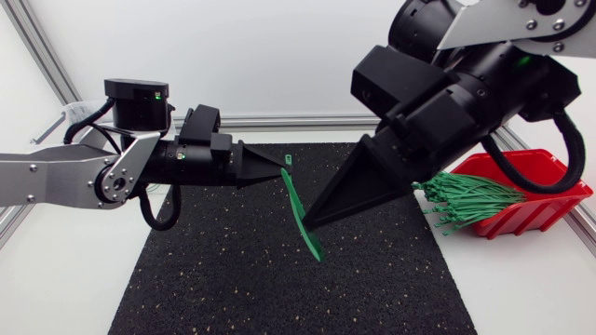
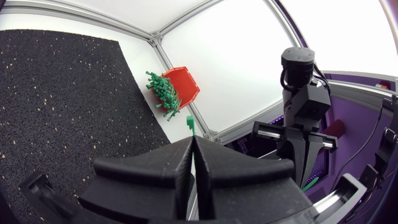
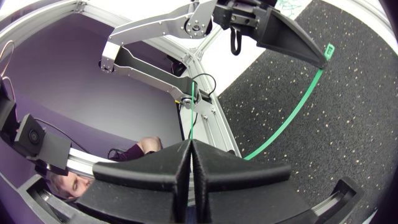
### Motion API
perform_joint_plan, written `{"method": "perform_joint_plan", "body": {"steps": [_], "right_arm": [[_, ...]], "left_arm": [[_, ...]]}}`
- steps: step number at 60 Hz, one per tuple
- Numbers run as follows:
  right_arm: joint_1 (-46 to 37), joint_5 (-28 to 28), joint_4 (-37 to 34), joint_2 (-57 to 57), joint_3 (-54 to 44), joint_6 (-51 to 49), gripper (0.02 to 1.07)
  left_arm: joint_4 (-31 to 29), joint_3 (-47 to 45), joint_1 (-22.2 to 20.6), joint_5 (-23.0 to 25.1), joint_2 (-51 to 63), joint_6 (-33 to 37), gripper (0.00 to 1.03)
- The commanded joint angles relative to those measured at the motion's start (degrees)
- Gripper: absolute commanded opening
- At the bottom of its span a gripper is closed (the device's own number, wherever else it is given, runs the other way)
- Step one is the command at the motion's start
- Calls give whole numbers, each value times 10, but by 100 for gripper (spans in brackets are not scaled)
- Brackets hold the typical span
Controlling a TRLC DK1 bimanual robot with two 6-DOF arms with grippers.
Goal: Take a green cable tie from the red box, thread the tail through the head to close it, then place it in the transparent bin on the left.
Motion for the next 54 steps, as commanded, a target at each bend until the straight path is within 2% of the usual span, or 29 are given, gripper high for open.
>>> {"method": "perform_joint_plan", "body": {"steps": [1, 4, 7, 9, 18, 27, 32, 41, 45, 54], "right_arm": [[4, -7, -31, 19, 20, -14, 8], [21, -20, -33, 19, 18, 42, 8], [28, -78, -31, 7, -7, 59, 8], [17, -97, -33, -1, -17, 81, 8], [-25, -68, -32, -25, -14, 168, 8], [-8, -66, -38, -18, -10, 231, 8], [-25, -99, -41, -15, -24, 277, 8], [-26, -102, -38, -15, -11, 314, 8], [-28, -131, -36, -7, -8, 343, 8], [-29, -147, -37, 13, 8, 366, 8]], "left_arm": [[7, -16, -4, -2, -15, 5, 4], [7, -16, -4, -2, -17, 5, 4], [10, -17, -4, -2, -18, 6, 4], [14, -19, -5, -4, -18, 6, 4], [45, -33, -10, -12, -23, 6, 4], [93, -56, -19, -29, -35, 6, 4], [113, -65, -24, -35, -40, 6, 4], [140, -86, -37, -56, -64, 7, 4], [156, -95, -46, -72, -76, 7, 4], [191, -115, -66, -104, -94, 10, 4]]}}
